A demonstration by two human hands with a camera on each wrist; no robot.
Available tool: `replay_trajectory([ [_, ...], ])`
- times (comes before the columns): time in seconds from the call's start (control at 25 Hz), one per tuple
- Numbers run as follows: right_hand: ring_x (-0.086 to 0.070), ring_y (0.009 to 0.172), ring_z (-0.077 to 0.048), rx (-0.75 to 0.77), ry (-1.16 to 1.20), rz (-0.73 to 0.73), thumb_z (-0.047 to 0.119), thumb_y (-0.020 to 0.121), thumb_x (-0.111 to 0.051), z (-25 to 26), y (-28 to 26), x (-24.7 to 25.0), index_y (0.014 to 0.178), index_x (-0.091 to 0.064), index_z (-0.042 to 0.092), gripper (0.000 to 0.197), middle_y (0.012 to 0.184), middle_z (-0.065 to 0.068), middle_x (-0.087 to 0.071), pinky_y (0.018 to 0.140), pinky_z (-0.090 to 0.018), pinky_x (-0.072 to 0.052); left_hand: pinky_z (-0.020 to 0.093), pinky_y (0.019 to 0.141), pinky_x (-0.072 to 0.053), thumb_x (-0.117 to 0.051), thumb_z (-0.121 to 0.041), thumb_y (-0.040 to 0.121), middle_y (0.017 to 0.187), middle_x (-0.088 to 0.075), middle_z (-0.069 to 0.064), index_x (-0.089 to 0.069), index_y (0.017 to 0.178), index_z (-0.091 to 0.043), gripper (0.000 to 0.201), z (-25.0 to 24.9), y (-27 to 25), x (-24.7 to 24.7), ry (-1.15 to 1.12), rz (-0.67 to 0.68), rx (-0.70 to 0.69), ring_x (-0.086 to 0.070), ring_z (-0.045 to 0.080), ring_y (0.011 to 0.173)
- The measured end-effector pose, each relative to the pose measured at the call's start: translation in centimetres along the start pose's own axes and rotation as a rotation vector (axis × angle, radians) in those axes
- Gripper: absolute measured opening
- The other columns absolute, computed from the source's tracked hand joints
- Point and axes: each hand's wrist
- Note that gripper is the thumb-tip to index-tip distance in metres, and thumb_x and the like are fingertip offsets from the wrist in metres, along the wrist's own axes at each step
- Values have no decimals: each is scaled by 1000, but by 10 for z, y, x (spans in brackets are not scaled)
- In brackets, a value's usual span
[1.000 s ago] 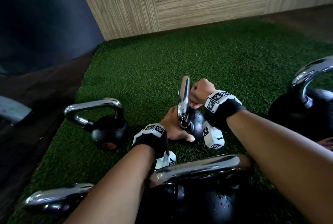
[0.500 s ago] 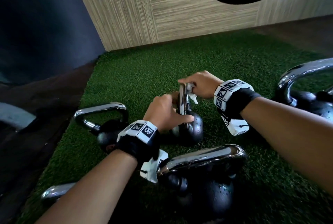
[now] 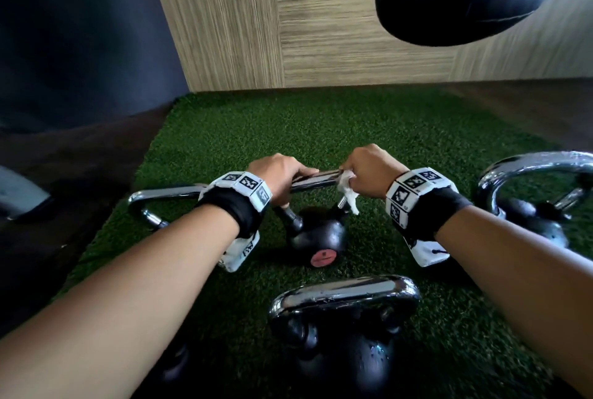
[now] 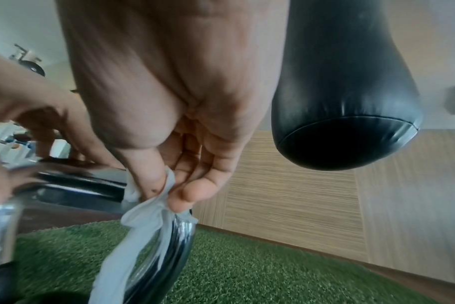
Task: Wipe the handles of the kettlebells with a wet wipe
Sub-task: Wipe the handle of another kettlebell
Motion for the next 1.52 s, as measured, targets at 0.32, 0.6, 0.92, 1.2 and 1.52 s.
replay_trajectory([
  [0.32, -67, 68, -23, -48, 18, -50, 12, 87, -62, 8, -11, -10, 93, -77, 9, 16, 75, -8, -68, 62, -29, -57, 32, 89, -48, -73, -2, 79, 110, -60, -4, -52, 142, -43, 78, 7, -3, -19, 31, -172, -68, -64, 23, 108],
  [0.6, -71, 86, -21, 8, 58, -2, 6, 89, -58, 16, -43, 35, 117, -76, 21, 36, 107, -7, -77, 76, -25, -55, 29, 116, -35, -63, -3, 83, 153, -49, 6, -27, 159, -28, 88, 2, -50, -2, -244, -11, -33, -48, 23, 138],
  [0.92, -65, 55, 8, -25, 502, 41, 19, 77, -75, 41, -164, 62, 92, -80, 28, 18, 71, 15, -74, 48, -11, -47, 20, 79, -58, -63, 19, 76, 148, -50, 1, -44, 148, -32, 91, 12, -168, -66, -793, 323, 149, -59, 18, 124],
  [1.2, -57, 86, -9, 192, 170, 1, 13, 83, -67, 56, -213, 41, 114, -72, 23, 33, 98, 5, -61, 74, -11, -44, 7, 109, -35, -86, -74, 47, 117, -60, -45, -62, 108, -67, 65, -39, -182, -128, -934, 310, 9, -50, -26, 113],
  [1.52, -58, 98, -16, 386, -122, 108, 22, 89, -62, 74, -216, 37, 118, -68, 19, 30, 105, 4, -56, 87, -23, -44, 15, 107, -35, -92, -56, 59, 129, -63, -32, -54, 125, -64, 76, -52, -174, -147, -1123, 237, -32, -54, -12, 124],
])
Point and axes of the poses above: each hand's wrist, its own y-axis towards the middle knuckle, its own x-axis out of the back of the hand, z = x × y
